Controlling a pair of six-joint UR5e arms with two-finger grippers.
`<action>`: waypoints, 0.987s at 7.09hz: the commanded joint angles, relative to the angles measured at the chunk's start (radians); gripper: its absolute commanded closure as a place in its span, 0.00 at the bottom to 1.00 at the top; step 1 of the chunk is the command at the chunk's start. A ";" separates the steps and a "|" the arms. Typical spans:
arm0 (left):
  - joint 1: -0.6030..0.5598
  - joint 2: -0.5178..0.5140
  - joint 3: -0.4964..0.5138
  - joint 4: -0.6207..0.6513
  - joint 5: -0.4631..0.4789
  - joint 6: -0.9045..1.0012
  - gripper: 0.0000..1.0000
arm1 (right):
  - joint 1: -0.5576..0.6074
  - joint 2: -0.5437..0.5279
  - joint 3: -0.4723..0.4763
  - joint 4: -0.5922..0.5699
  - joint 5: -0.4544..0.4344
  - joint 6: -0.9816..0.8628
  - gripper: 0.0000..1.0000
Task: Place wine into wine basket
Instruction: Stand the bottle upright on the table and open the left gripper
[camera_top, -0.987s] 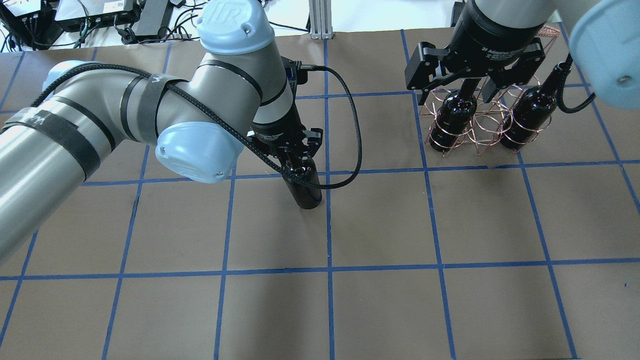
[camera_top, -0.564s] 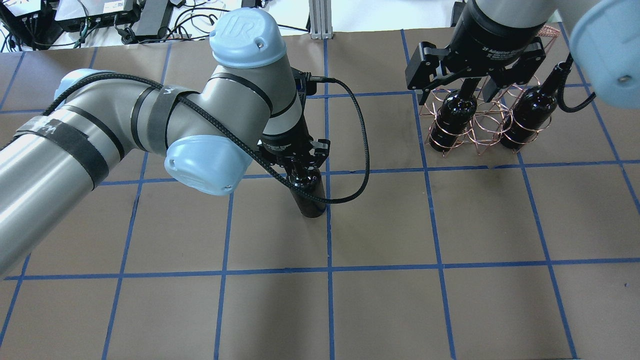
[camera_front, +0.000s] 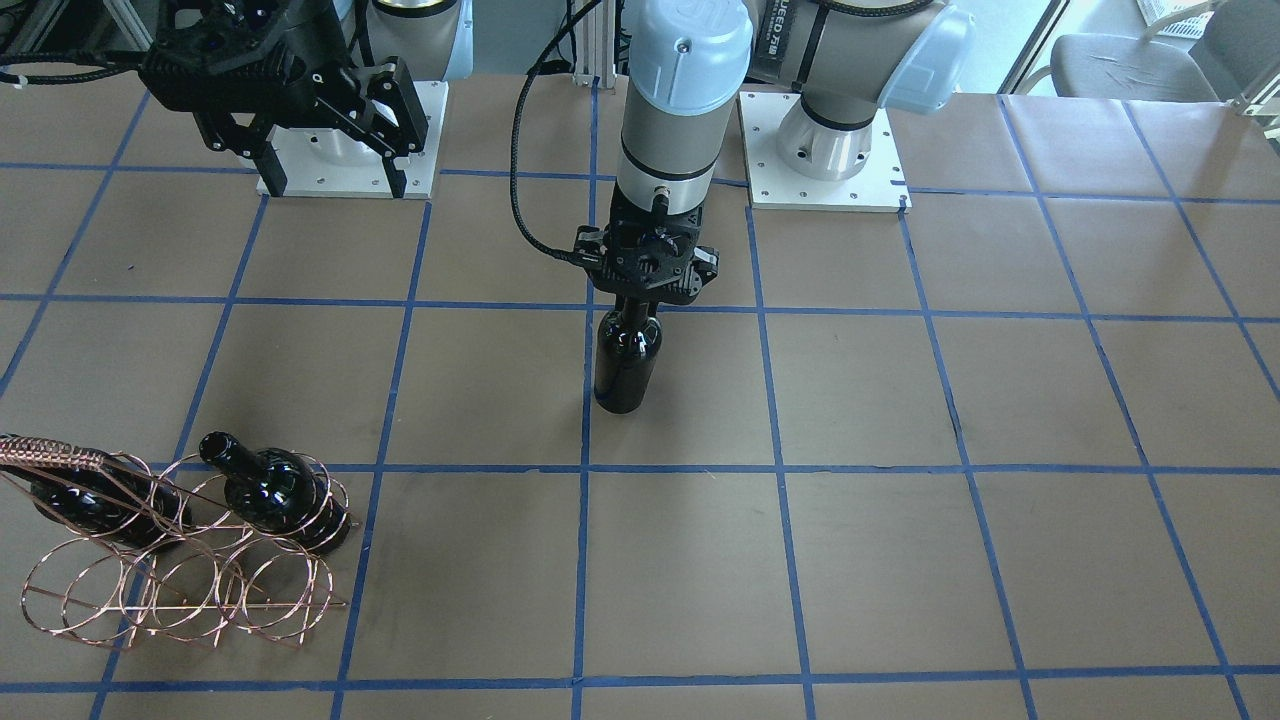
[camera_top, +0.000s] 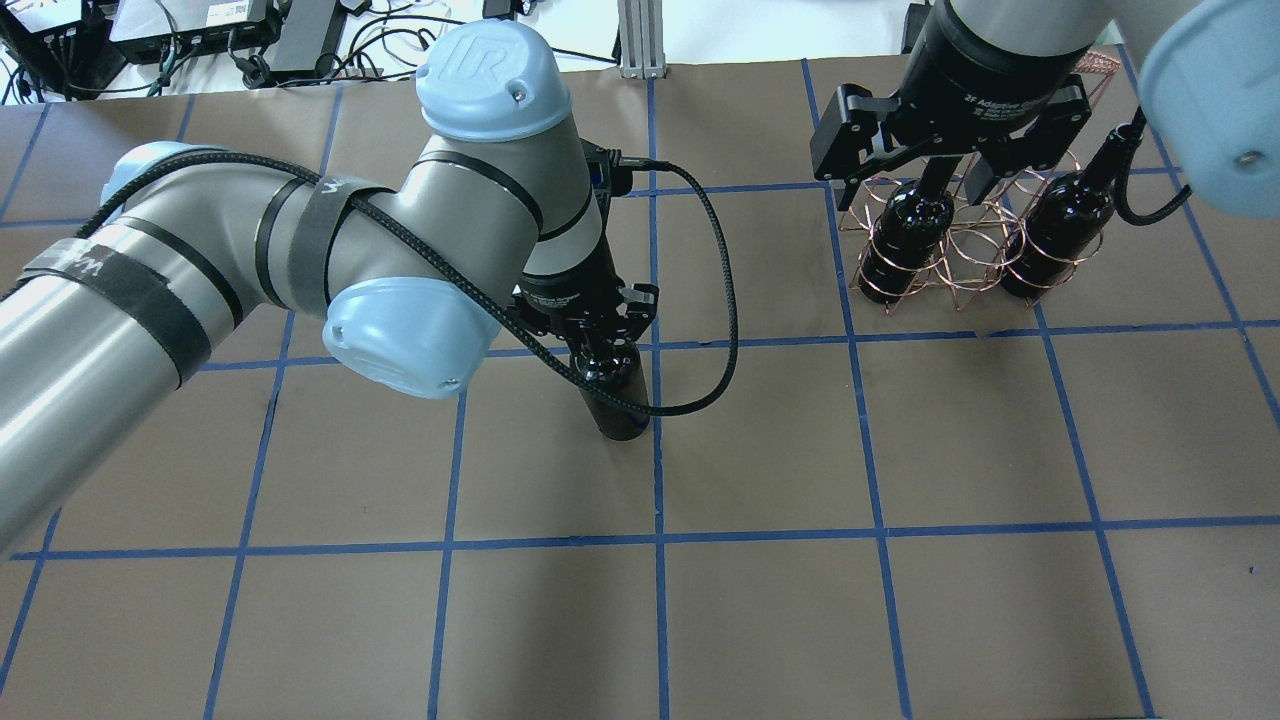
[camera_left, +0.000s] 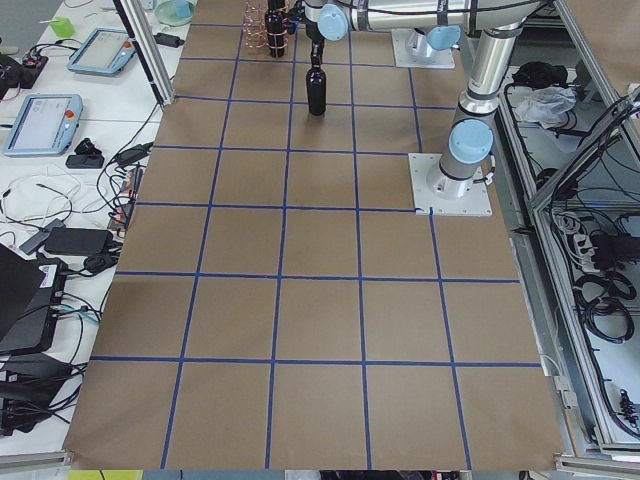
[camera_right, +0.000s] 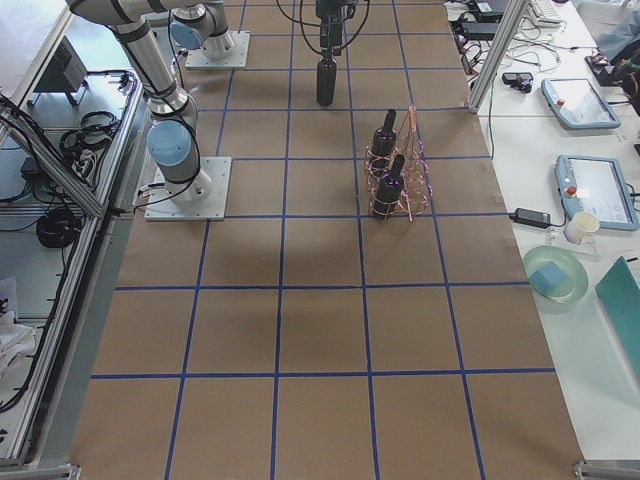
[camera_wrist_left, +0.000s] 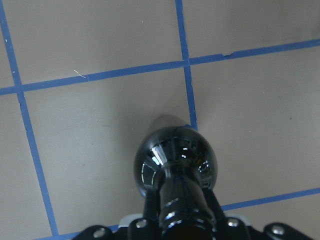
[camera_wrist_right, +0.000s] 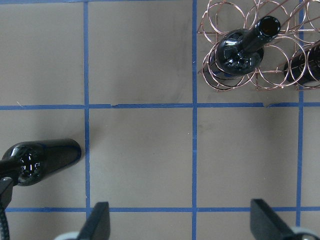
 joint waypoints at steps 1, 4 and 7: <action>-0.001 0.001 -0.009 0.000 -0.003 -0.001 0.72 | 0.000 0.000 0.000 0.001 0.002 0.000 0.00; -0.002 0.011 0.019 0.003 -0.011 0.001 0.00 | 0.000 -0.002 0.000 -0.001 0.003 0.002 0.00; 0.068 0.043 0.256 -0.220 -0.008 0.015 0.00 | 0.006 0.000 -0.002 0.002 0.006 0.003 0.00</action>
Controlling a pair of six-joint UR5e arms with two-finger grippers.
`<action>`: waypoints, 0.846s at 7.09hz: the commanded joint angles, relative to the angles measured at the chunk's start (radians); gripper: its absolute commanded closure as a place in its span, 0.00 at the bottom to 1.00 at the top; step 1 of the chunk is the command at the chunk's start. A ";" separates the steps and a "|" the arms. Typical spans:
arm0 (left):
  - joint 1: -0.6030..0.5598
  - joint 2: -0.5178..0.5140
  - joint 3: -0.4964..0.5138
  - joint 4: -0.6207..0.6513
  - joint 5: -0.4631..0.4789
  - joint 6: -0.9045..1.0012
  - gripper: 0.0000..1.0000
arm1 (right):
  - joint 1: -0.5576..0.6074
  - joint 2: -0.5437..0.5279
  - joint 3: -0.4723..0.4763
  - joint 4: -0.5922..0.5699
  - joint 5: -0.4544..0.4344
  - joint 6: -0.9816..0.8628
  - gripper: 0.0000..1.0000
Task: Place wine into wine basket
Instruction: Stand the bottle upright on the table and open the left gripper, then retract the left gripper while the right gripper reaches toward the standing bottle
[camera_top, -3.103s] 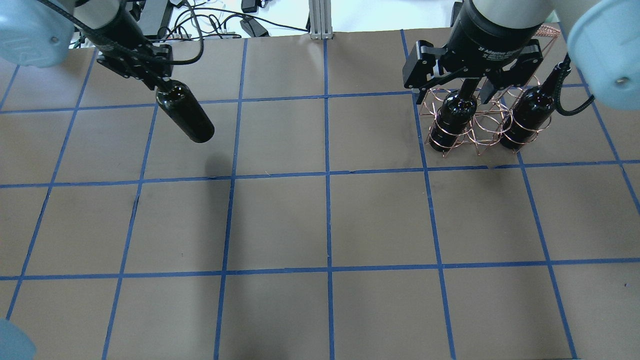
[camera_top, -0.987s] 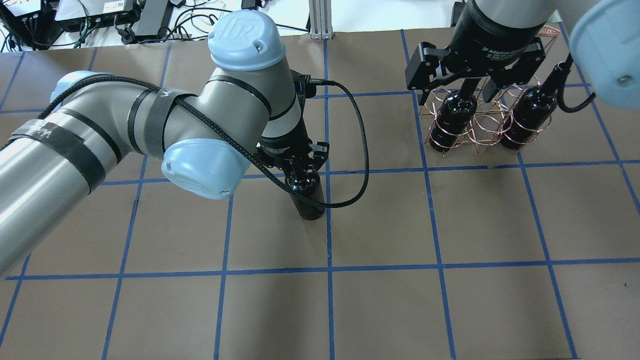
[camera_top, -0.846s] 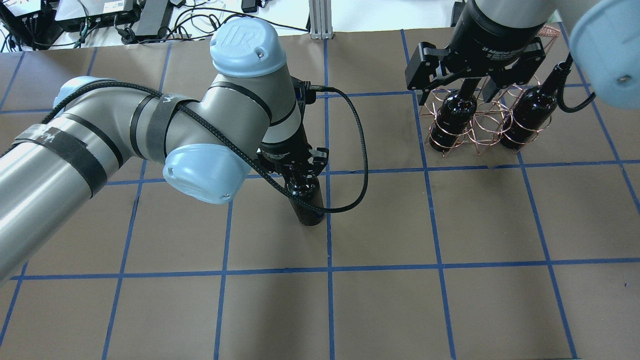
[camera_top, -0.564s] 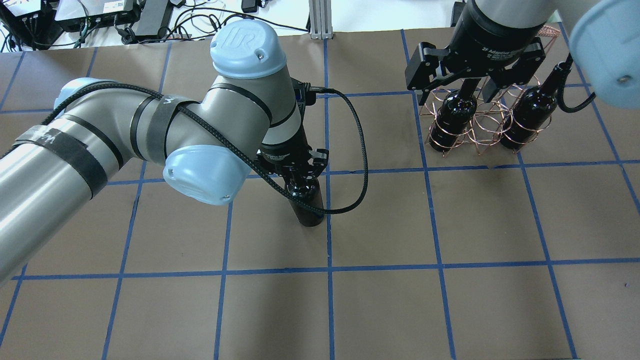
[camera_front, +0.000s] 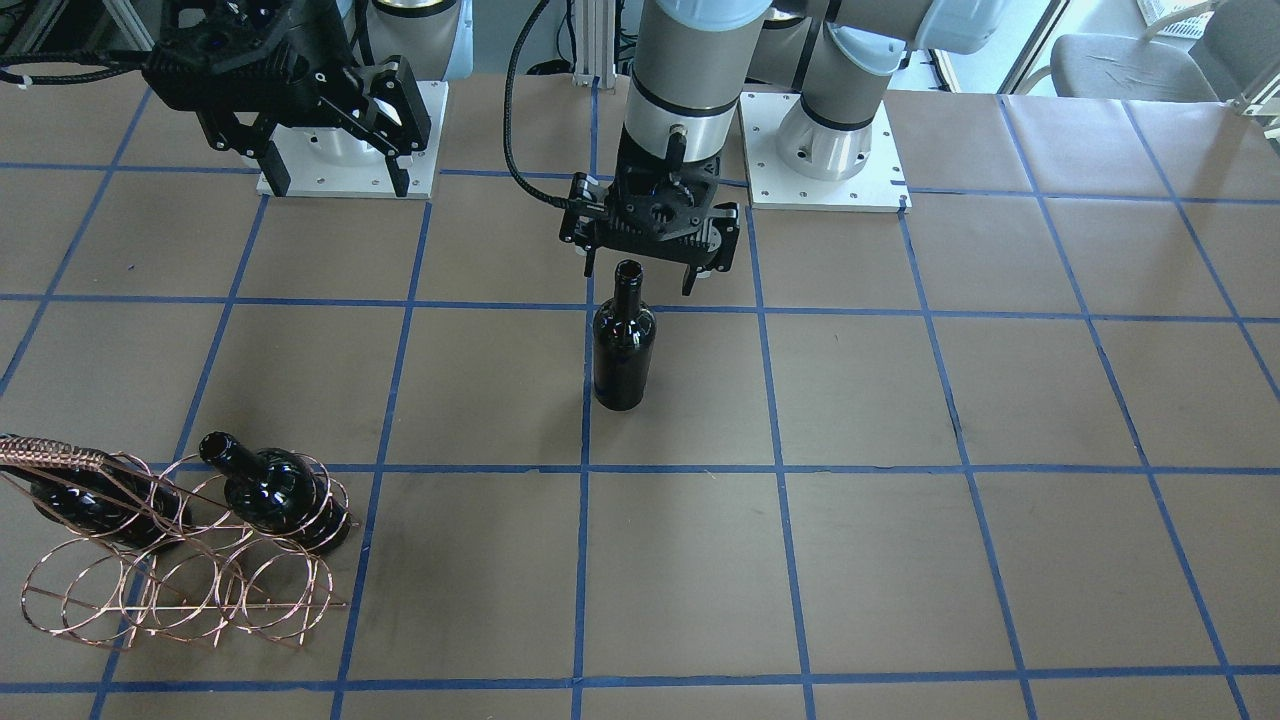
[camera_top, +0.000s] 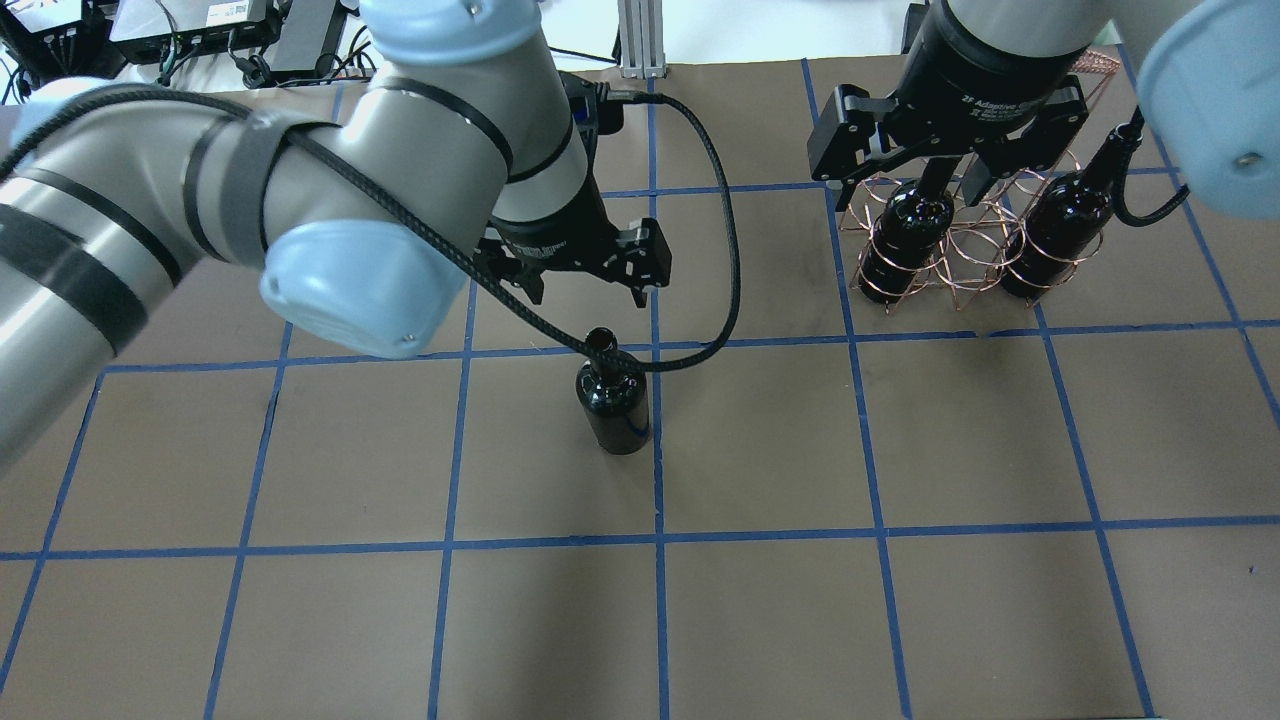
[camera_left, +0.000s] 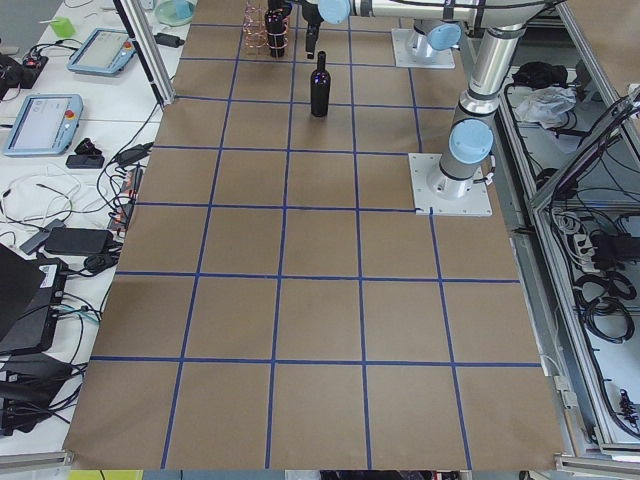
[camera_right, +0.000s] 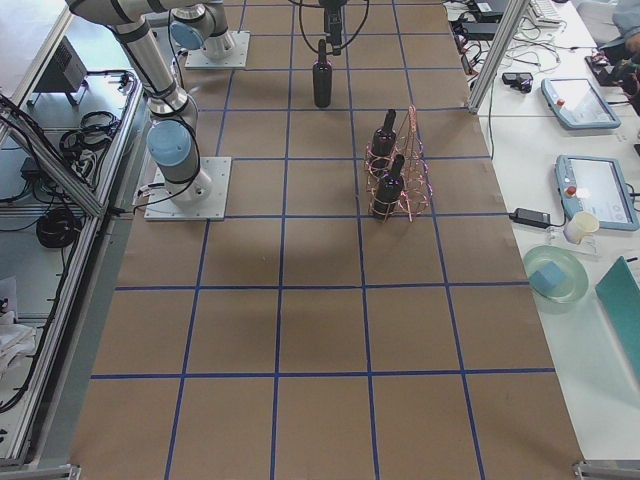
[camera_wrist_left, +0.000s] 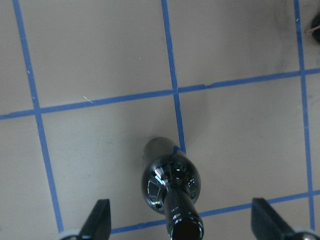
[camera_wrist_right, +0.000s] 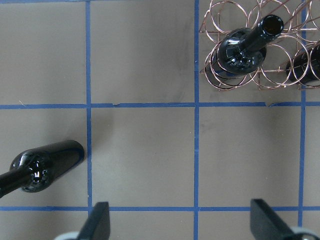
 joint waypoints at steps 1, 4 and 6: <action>0.118 0.014 0.138 -0.144 0.004 0.023 0.00 | 0.004 0.000 -0.001 0.003 0.001 0.001 0.00; 0.373 0.039 0.149 -0.209 0.028 0.239 0.00 | 0.041 0.019 -0.003 0.010 -0.022 0.039 0.00; 0.423 0.059 0.140 -0.216 0.096 0.330 0.00 | 0.219 0.101 -0.033 -0.067 -0.022 0.266 0.00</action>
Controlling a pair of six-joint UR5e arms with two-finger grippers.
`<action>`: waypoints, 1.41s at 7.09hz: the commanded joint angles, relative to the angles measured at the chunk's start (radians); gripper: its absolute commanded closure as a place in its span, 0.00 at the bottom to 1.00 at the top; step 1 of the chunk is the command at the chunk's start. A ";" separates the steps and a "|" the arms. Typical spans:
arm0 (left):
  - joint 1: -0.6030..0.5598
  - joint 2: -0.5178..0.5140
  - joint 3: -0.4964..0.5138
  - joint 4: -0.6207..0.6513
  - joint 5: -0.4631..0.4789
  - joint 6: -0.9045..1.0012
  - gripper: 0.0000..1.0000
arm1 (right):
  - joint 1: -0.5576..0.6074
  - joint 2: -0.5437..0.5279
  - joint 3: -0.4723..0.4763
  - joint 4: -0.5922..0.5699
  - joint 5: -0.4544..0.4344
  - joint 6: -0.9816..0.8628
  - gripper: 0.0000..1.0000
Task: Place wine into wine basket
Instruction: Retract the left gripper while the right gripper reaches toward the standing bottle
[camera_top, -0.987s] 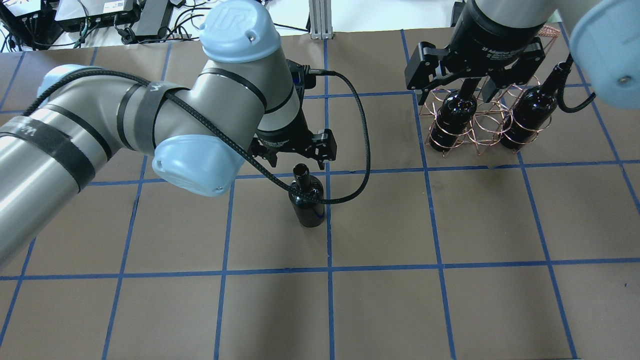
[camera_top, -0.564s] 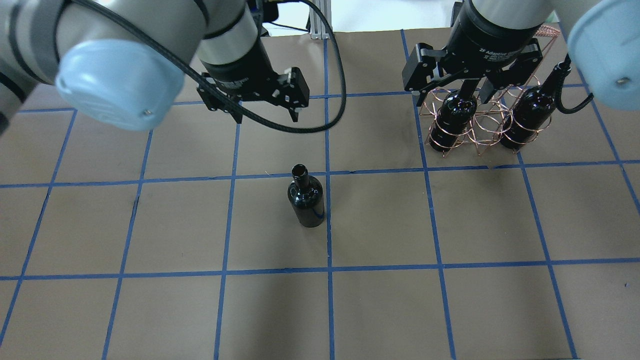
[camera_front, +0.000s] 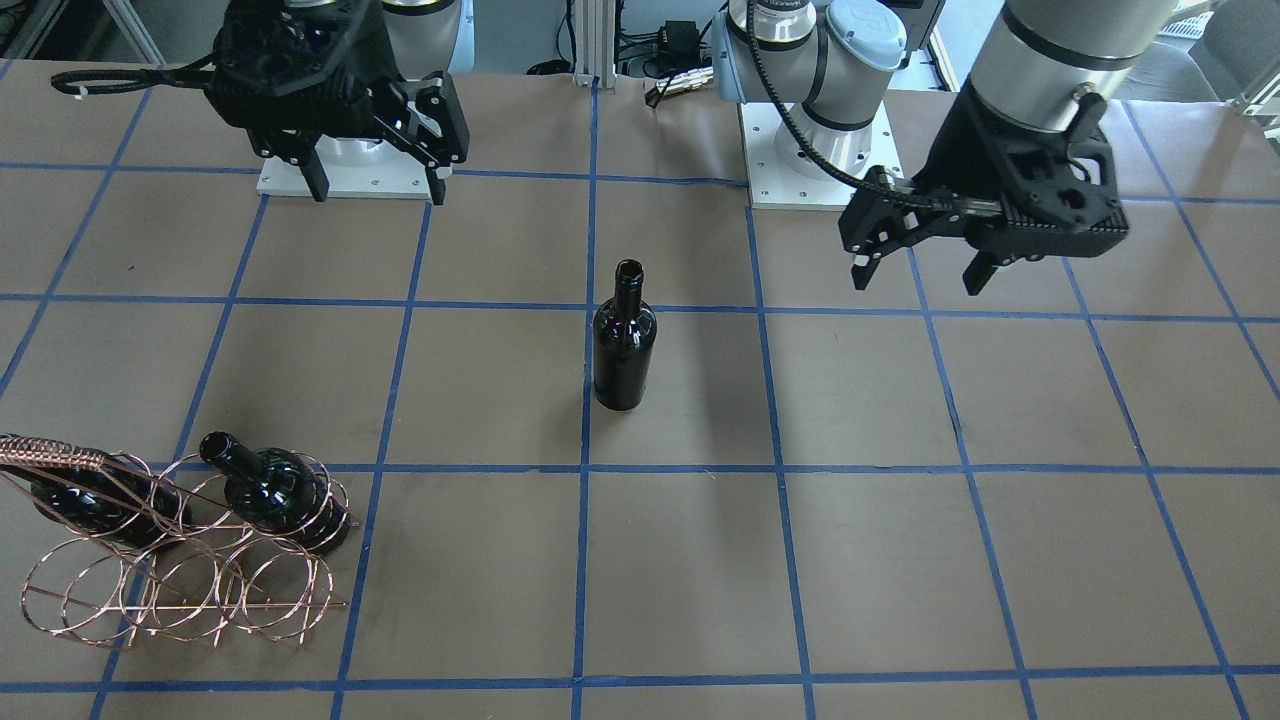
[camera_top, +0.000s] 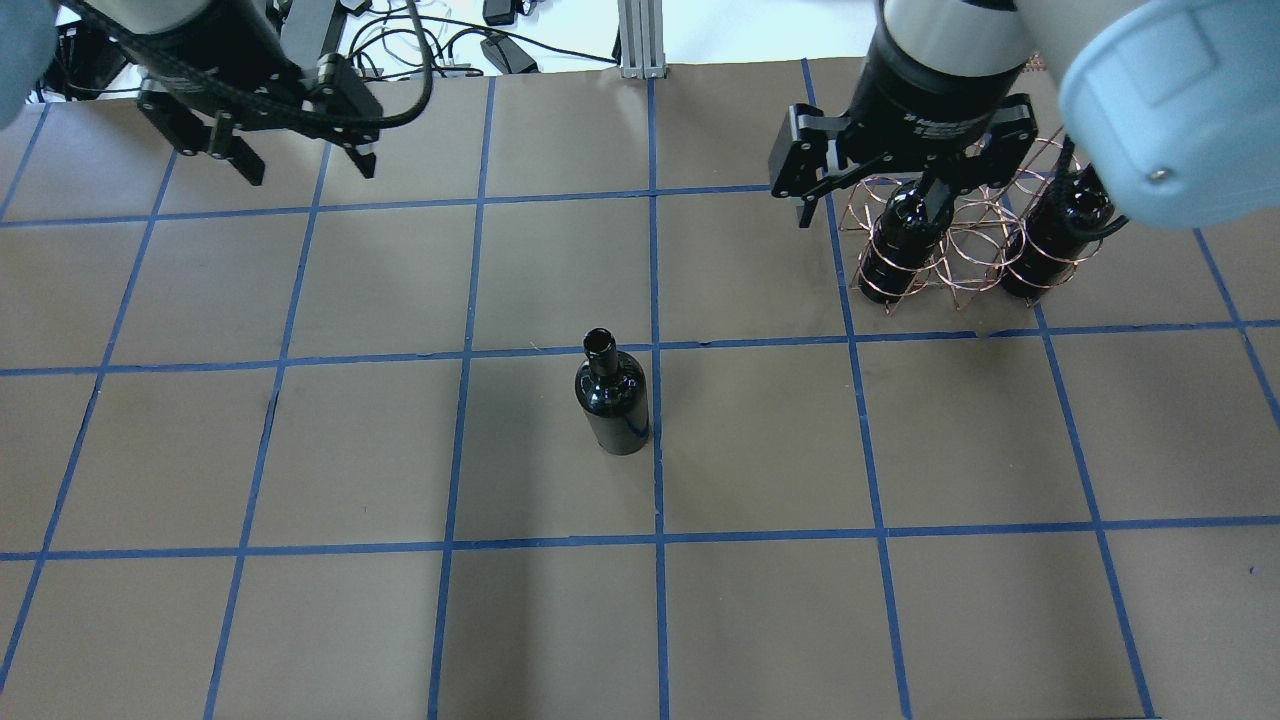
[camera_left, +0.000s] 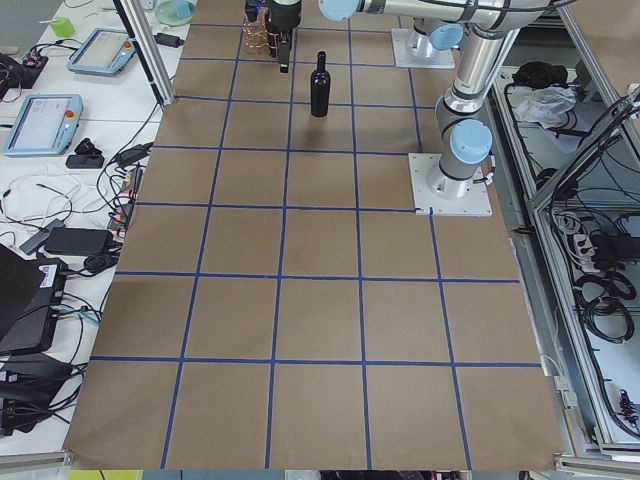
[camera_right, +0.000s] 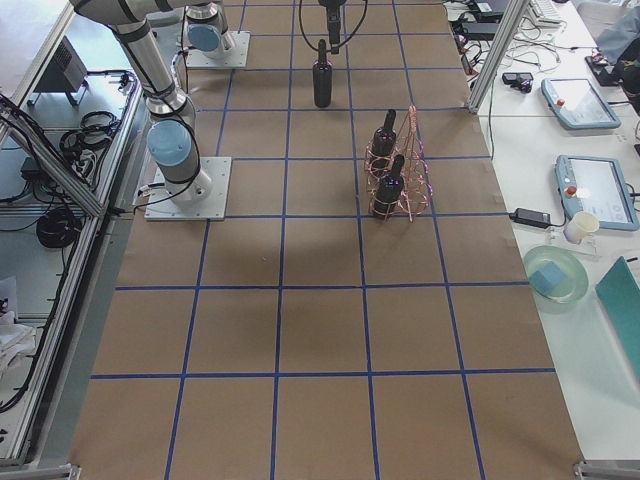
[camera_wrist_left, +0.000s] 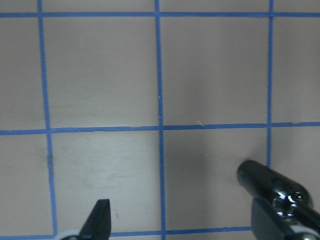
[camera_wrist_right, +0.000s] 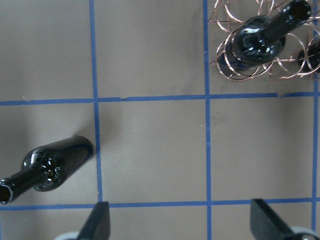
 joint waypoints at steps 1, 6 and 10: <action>0.041 0.015 -0.023 -0.028 0.029 0.044 0.00 | 0.218 0.126 -0.054 -0.128 -0.005 0.239 0.00; 0.050 0.065 -0.027 -0.062 0.050 0.035 0.00 | 0.334 0.242 -0.017 -0.160 -0.016 0.362 0.00; 0.052 0.069 -0.030 -0.074 0.058 0.037 0.00 | 0.327 0.245 0.012 -0.185 -0.013 0.358 0.13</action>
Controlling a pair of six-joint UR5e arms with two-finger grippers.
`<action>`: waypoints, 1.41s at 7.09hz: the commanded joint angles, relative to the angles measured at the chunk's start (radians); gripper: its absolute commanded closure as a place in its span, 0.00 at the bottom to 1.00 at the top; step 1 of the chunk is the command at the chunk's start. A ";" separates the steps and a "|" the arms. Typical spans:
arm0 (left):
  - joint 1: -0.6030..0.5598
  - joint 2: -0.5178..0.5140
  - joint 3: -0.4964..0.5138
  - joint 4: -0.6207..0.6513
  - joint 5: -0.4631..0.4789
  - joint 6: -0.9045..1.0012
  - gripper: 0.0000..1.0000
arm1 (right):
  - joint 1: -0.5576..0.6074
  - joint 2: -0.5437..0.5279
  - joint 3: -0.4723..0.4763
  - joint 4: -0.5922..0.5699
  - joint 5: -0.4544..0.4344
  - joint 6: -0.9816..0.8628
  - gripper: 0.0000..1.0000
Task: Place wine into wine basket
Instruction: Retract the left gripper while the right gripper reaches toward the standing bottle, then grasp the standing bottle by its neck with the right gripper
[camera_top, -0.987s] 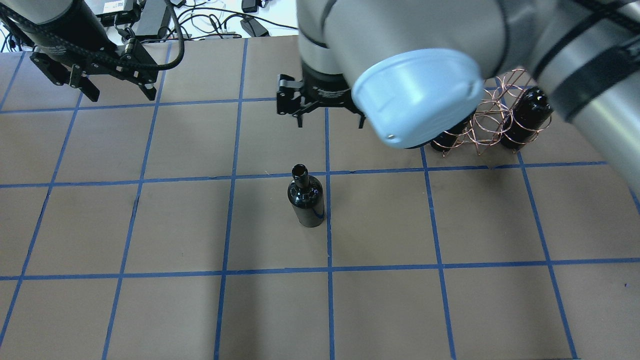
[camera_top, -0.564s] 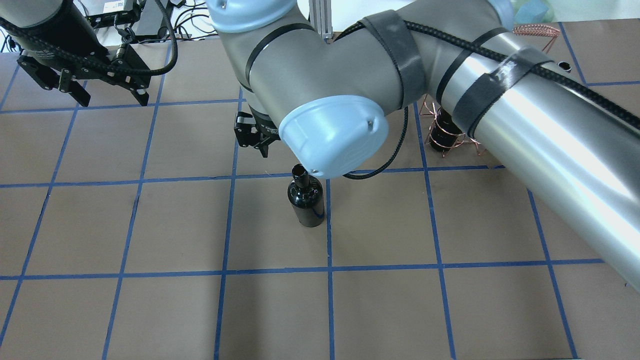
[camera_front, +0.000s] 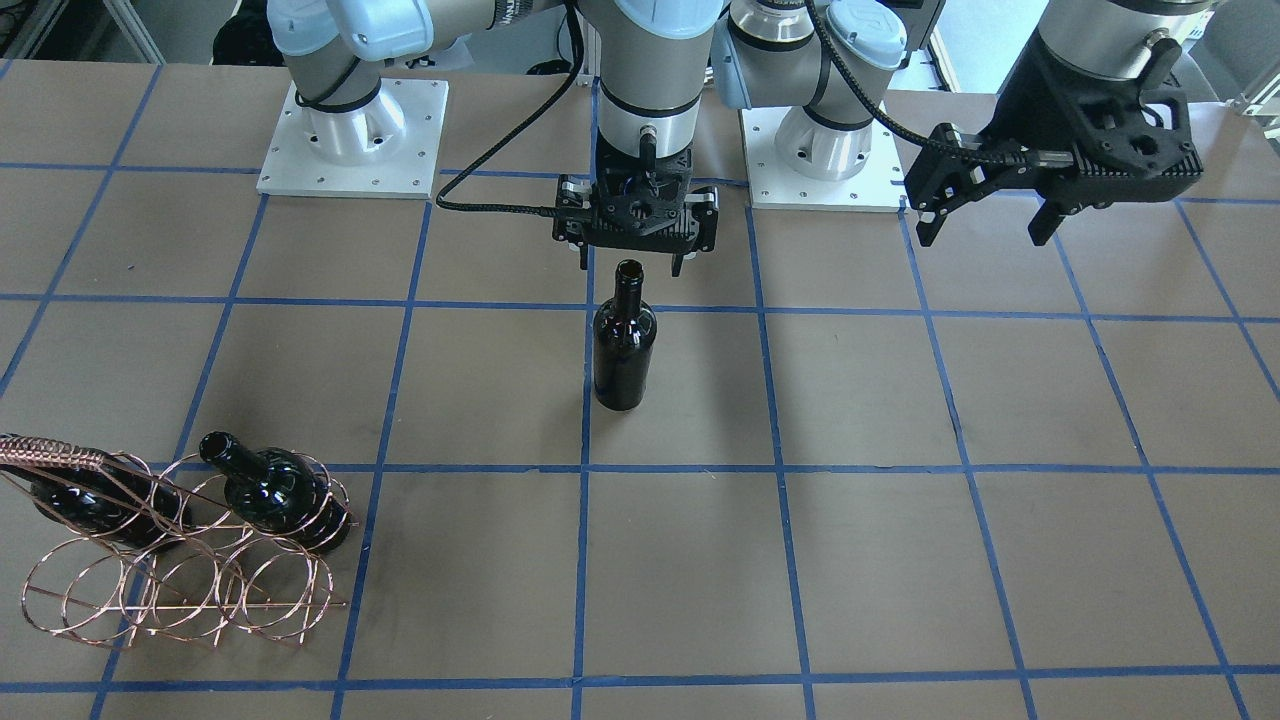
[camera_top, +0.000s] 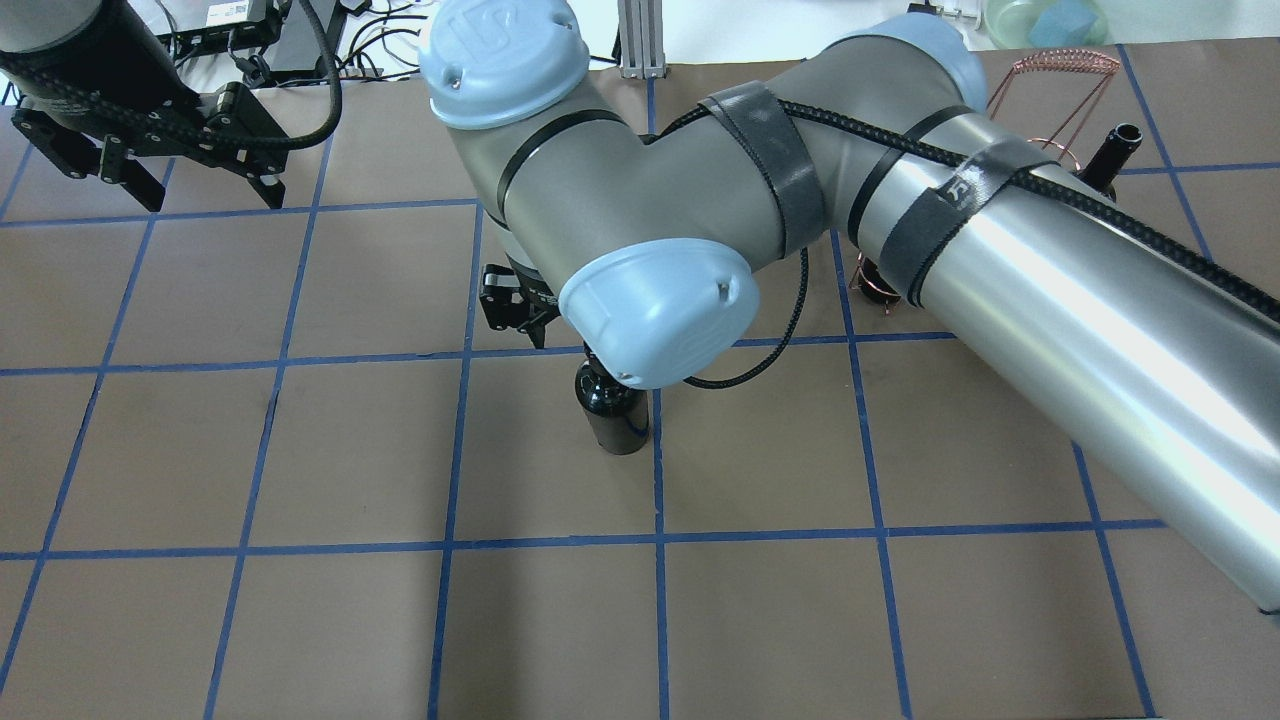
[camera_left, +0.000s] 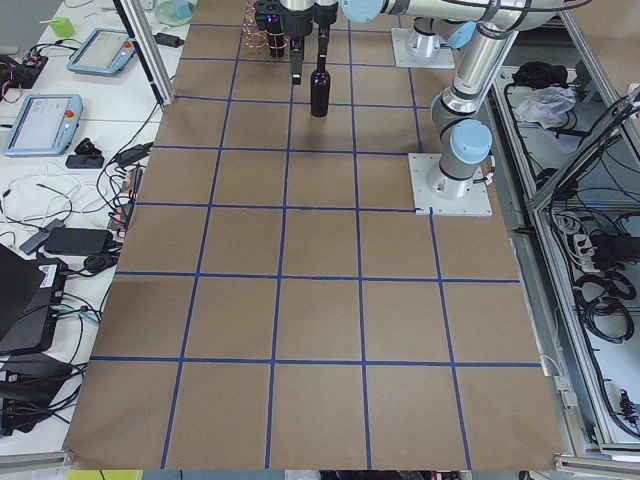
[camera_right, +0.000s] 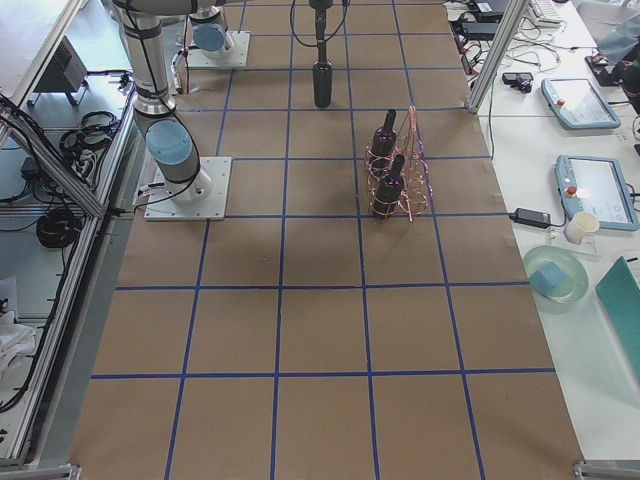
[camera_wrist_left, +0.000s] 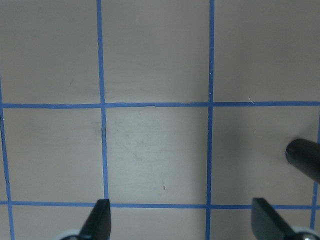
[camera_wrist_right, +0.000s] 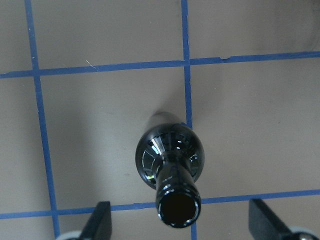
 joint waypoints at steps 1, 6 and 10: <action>0.000 0.002 -0.001 -0.005 0.004 0.000 0.00 | -0.002 0.001 0.005 -0.024 0.001 0.003 0.25; -0.002 0.013 -0.013 -0.006 0.001 -0.005 0.00 | -0.007 0.004 0.007 -0.044 -0.004 0.001 0.34; -0.008 0.013 -0.021 -0.005 0.001 0.001 0.00 | -0.007 0.006 0.013 -0.041 -0.005 0.001 0.45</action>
